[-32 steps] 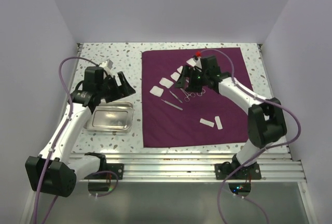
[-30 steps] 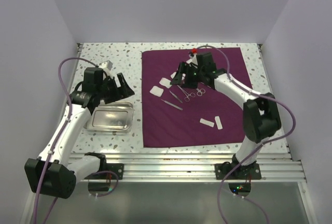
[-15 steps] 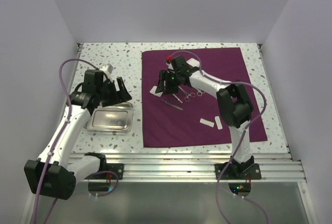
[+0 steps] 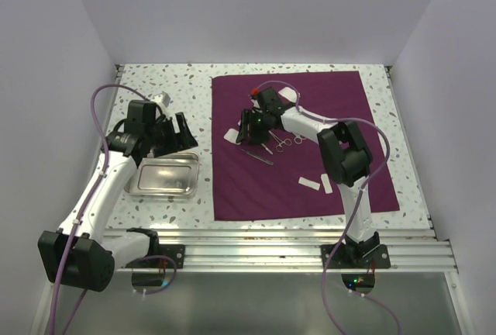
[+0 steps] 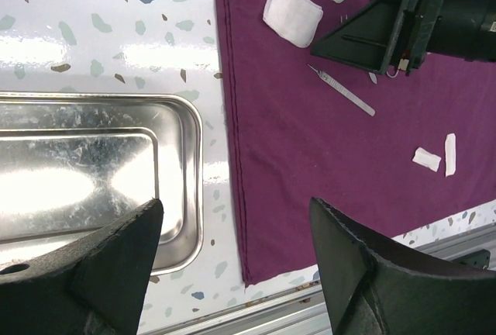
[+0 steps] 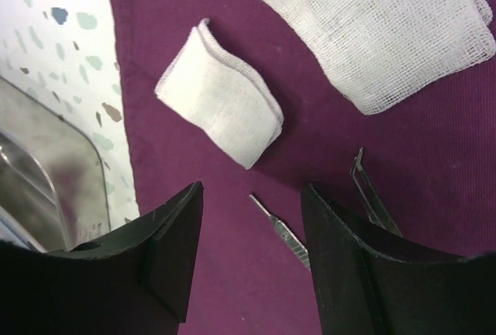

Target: Prepare the surgical pack

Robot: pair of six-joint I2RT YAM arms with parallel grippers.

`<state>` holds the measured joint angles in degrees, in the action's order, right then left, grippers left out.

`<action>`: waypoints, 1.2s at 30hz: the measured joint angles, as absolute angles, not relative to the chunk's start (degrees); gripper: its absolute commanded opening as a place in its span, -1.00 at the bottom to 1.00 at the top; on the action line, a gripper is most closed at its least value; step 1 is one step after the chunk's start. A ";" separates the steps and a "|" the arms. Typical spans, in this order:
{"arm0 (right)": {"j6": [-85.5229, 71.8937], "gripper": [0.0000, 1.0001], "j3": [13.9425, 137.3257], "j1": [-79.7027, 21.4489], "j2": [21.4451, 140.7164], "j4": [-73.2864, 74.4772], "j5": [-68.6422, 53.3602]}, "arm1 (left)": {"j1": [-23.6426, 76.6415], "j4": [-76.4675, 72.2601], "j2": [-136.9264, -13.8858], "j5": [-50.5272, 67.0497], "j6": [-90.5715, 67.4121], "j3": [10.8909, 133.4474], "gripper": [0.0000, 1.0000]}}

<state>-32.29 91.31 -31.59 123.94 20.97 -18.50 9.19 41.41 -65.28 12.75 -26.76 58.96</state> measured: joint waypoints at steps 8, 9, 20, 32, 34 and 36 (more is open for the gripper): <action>-33.21 -0.02 91.44 -31.53 125.64 17.98 -18.76 | 9.19 41.45 -66.41 13.04 -26.72 59.09 0.59; -33.43 -0.02 91.44 -31.48 125.73 17.52 -18.76 | 9.19 41.52 -66.57 13.04 -26.72 59.24 0.59; -36.03 -0.14 93.30 -31.24 127.87 14.83 -18.48 | 9.19 41.54 -67.61 13.23 -26.04 60.53 0.59; -36.95 -1.00 95.57 -30.68 129.38 14.44 -19.18 | 9.19 41.67 -67.66 13.23 -25.87 60.55 0.59; -37.74 -1.00 96.55 -30.35 129.36 14.02 -19.94 | 9.19 41.69 -67.66 13.23 -25.87 60.55 0.58; -38.59 -1.00 97.23 -29.89 129.36 12.80 -20.78 | 9.19 41.67 -67.66 13.26 -25.87 60.55 0.59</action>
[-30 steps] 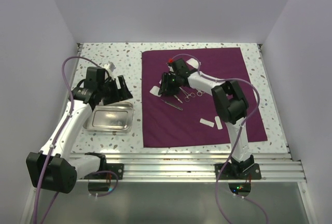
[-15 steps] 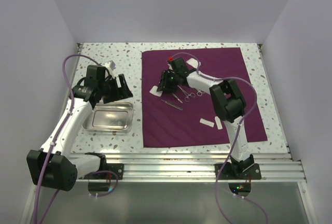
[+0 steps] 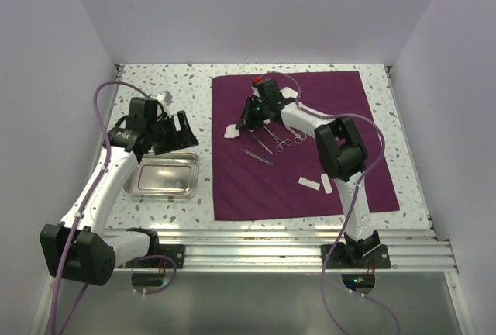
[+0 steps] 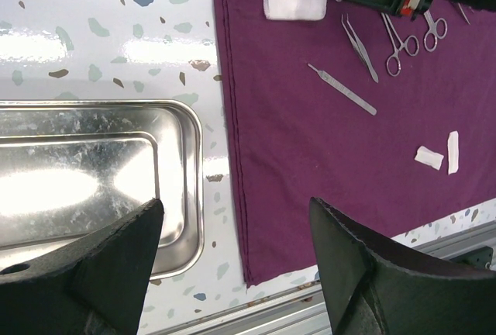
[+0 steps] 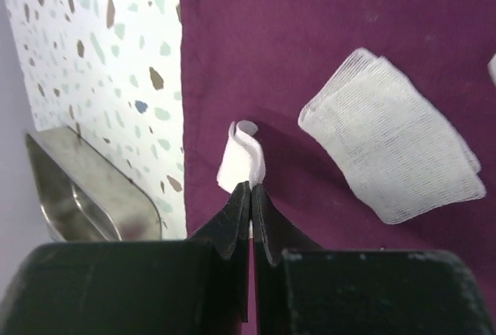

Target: Prepare the surgical pack

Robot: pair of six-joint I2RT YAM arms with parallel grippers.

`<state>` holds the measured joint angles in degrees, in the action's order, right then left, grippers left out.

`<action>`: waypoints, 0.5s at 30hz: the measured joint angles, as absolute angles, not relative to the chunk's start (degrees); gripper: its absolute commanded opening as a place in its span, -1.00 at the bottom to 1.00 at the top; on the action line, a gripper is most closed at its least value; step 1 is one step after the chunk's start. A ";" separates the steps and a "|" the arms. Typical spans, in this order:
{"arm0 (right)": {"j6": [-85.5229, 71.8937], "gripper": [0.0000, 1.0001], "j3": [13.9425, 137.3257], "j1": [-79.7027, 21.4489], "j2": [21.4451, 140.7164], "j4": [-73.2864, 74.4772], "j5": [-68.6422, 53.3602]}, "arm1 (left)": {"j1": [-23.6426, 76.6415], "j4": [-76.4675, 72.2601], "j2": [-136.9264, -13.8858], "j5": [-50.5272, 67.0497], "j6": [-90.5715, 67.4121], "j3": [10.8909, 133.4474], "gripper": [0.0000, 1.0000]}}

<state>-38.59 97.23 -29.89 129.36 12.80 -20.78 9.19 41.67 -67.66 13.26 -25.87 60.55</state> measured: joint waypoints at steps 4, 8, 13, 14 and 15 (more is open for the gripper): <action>-39.48 -1.00 100.01 -28.32 129.36 12.84 -21.47 | 9.19 41.65 -67.66 13.26 -25.87 60.55 0.58; -40.51 -1.00 101.62 -26.33 129.36 11.22 -22.13 | 9.19 41.63 -67.85 13.26 -25.85 60.55 0.59; -41.89 -1.00 101.54 -24.21 129.38 10.98 -22.37 | 9.19 41.65 -68.69 13.26 -25.76 60.55 0.59; -42.11 -1.00 101.54 -23.81 129.38 10.96 -22.50 | 9.19 41.65 -68.86 13.28 -25.71 60.55 0.59; -42.35 -1.00 101.54 -23.49 129.38 10.96 -22.55 | 9.19 41.65 -69.04 13.28 -25.69 60.55 0.59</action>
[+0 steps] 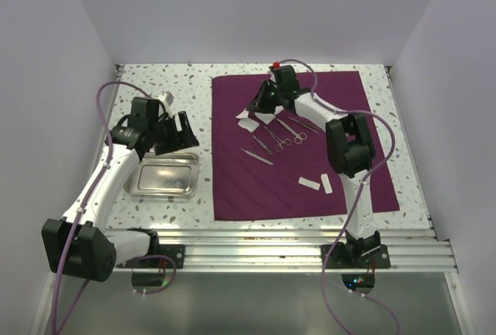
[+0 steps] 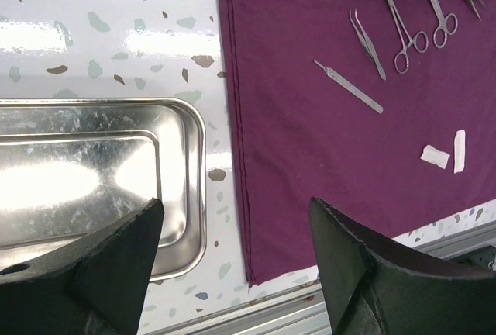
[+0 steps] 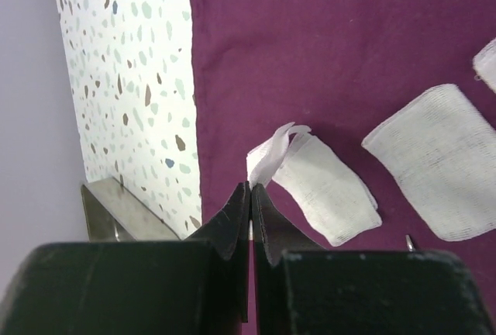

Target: Prepare the surgical pack

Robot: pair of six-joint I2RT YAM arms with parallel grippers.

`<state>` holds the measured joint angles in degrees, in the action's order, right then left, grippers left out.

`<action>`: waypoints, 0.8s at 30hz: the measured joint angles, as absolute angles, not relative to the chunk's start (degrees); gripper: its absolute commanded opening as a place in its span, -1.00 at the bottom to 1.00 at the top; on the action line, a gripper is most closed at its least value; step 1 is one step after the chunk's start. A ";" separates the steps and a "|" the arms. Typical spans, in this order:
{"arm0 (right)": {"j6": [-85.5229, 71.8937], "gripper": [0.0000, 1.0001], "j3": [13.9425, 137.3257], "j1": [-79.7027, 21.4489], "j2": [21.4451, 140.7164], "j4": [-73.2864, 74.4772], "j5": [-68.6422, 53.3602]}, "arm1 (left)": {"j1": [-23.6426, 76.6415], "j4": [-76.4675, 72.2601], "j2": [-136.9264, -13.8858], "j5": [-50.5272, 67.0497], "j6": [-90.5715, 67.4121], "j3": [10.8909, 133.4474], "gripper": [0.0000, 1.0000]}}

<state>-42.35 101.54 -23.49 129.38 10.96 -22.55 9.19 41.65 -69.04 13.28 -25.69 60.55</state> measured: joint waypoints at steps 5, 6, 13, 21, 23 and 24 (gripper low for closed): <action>-42.61 -1.00 101.54 -22.37 130.19 11.00 -24.05 | 9.19 41.58 -69.65 13.28 -25.67 60.66 0.59; -42.63 -1.00 101.54 -22.20 130.65 11.05 -24.53 | 9.19 41.54 -69.71 13.28 -25.67 60.66 0.59; -43.11 -1.00 100.77 -21.78 132.92 10.17 -28.77 | 9.19 41.34 -70.85 13.69 -25.71 60.88 0.58; -43.51 -1.00 101.10 -21.78 133.01 8.21 -31.44 | 9.19 41.19 -71.48 14.46 -25.80 60.88 0.58; -43.44 -1.00 101.47 -21.76 133.03 8.54 -31.48 | 9.19 41.17 -71.48 14.57 -25.85 60.88 0.58; -43.33 -1.00 101.56 -21.74 133.03 8.56 -31.51 | 9.19 41.17 -71.48 14.57 -25.87 60.88 0.58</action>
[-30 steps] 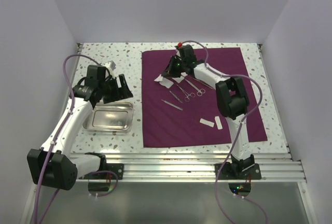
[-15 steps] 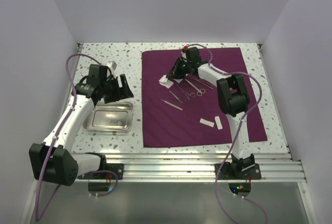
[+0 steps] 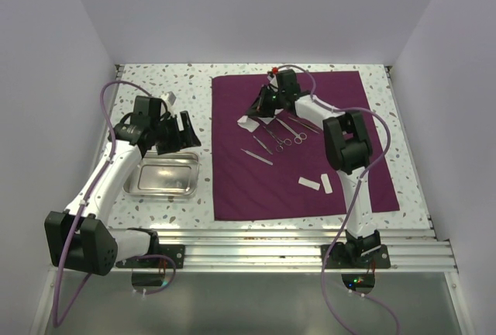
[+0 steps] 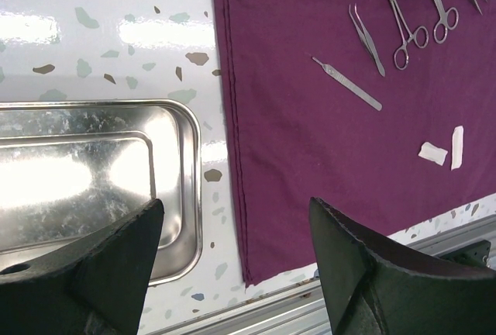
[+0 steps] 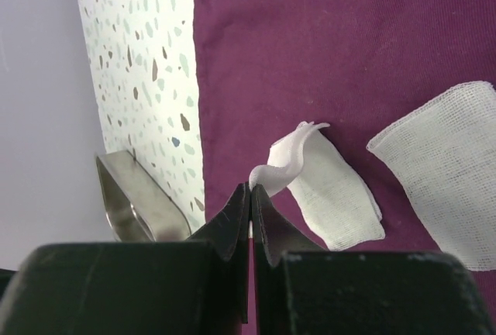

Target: Prepare the surgical pack

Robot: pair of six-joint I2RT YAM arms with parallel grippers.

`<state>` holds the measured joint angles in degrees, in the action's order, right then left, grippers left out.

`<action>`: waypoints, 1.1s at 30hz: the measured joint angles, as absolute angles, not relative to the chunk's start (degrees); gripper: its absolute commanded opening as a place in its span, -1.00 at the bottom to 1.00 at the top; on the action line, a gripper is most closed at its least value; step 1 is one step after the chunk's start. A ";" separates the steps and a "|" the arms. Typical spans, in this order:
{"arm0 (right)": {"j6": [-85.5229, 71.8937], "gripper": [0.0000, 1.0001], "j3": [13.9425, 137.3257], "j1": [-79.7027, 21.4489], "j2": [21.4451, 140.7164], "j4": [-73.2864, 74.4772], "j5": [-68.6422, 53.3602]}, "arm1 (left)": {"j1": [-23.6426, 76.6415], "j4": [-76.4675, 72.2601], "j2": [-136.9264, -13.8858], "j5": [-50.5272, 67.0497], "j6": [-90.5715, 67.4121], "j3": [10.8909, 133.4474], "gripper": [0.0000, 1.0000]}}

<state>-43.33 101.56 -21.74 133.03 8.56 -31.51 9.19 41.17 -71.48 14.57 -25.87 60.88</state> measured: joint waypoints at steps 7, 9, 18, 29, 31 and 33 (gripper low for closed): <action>-42.57 -1.00 101.54 -21.32 133.03 9.87 -31.48 | 9.19 41.04 -71.53 14.59 -25.93 60.88 0.58; -42.19 -1.00 101.54 -21.08 133.10 10.24 -31.46 | 9.19 40.86 -71.61 14.63 -25.93 60.88 0.57; -40.51 -1.00 101.34 -20.62 134.78 12.99 -31.05 | 9.19 40.75 -72.12 14.81 -26.20 60.88 0.58; -38.19 -0.55 101.12 -20.60 134.96 16.75 -29.87 | 9.19 40.03 -72.14 15.25 -27.05 60.88 0.57; -37.60 -0.51 101.12 -20.60 134.82 17.17 -29.67 | 9.19 39.94 -72.16 15.31 -27.33 60.88 0.57; -36.97 -0.47 101.12 -20.60 134.56 17.82 -29.50 | 9.19 39.94 -72.20 15.42 -27.44 60.88 0.57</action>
